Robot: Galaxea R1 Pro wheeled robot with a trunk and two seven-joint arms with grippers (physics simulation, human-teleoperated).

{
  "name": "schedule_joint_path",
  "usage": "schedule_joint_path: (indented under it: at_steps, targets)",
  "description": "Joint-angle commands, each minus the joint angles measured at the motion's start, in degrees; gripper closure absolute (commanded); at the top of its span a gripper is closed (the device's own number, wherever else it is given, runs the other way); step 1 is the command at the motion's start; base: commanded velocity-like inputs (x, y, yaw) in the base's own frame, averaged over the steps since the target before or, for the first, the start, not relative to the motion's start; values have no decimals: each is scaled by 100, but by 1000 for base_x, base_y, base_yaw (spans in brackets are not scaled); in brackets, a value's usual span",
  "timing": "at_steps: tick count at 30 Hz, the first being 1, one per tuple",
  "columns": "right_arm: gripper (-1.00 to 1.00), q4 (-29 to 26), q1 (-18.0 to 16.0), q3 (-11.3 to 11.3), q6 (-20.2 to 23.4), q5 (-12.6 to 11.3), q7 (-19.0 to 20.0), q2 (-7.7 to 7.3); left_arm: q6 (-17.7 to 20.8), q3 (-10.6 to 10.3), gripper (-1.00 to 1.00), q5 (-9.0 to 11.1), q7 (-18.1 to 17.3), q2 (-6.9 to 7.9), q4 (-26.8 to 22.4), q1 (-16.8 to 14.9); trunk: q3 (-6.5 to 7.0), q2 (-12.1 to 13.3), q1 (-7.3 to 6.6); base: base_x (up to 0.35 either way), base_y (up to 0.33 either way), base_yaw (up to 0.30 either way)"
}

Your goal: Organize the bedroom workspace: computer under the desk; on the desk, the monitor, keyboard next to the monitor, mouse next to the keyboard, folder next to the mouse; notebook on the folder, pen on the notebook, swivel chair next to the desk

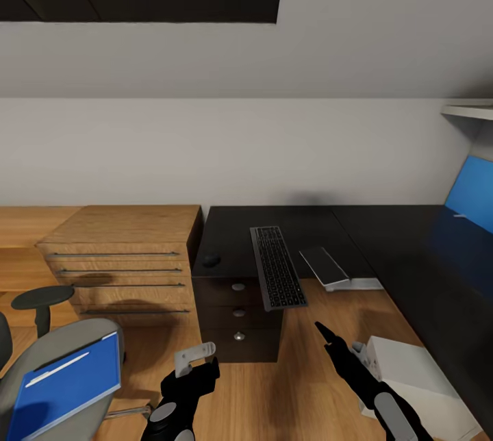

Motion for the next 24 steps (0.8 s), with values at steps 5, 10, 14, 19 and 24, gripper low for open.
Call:
schedule_joint_path:
  at_steps: [5, 10, 14, 19, 24]
  targets:
    - [-100, 0, -4, -26, 315, -233, 57, -6, 12, -14, -100, 39, 48, 1, 0, -5, -96, -206, 111, 0, 0, 0]
    - [-100, 0, -4, -24, 415, -417, 83, -7, -4, -18, -100, 39, 53, -4, 1, -5, -186, -406, 220, 0, 0, 0]
    - [-100, 6, -4, -22, 438, -483, 89, -4, -14, -18, -100, 39, 57, -8, 1, -5, -258, -567, 308, 0, 0, 0]
    - [-100, 8, -4, -3, 441, -489, 89, 1, -15, -64, -100, 32, 57, -7, 1, -5, -330, -727, 396, 0, 0, 0]
    - [-100, 17, -4, 24, 434, -478, 71, 21, -25, -172, -100, 25, 57, 1, 9, -4, -330, -727, 396, 0, 0, 0]
